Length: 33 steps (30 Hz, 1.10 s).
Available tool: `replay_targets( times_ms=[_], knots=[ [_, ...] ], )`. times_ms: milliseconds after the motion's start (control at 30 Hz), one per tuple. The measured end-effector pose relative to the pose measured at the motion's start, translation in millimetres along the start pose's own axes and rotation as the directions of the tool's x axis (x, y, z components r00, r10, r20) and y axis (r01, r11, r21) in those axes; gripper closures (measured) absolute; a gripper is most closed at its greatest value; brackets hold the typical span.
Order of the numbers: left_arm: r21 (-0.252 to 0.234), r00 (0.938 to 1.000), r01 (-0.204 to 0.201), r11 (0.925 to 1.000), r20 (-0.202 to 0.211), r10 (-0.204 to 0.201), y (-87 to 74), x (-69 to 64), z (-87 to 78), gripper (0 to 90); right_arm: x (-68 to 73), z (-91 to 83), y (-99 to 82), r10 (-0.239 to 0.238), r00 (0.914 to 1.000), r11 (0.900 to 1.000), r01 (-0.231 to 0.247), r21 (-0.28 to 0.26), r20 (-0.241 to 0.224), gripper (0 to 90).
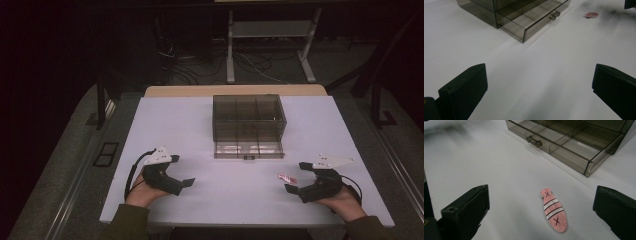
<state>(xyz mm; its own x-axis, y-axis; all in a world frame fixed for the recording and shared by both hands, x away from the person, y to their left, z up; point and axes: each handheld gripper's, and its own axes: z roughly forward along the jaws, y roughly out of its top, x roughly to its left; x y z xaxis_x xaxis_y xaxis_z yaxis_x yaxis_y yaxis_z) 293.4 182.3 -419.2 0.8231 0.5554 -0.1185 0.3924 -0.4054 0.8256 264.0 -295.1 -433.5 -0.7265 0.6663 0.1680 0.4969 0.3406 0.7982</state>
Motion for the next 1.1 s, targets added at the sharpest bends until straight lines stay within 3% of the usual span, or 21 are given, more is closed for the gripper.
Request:
replay_targets(
  times_ms=[500, 1100],
  knots=[
    [0.005, 1.0, 0.008, 1.0, -0.003, -0.008, -0.4, -1.0, -0.4, 0.0, -3.3, -3.5, 3.1, 0.011, 0.9997, 0.9999, -0.011, -0.005, -0.023, 0.1],
    [0.007, 1.0, -0.002, 1.0, -0.003, 0.003, -2.7, -2.6, -1.4, 0.0, -5.8, -7.7, 14.2, -0.016, 0.9999, 0.9998, 0.016, 0.015, 0.0, 0.1]
  ],
)
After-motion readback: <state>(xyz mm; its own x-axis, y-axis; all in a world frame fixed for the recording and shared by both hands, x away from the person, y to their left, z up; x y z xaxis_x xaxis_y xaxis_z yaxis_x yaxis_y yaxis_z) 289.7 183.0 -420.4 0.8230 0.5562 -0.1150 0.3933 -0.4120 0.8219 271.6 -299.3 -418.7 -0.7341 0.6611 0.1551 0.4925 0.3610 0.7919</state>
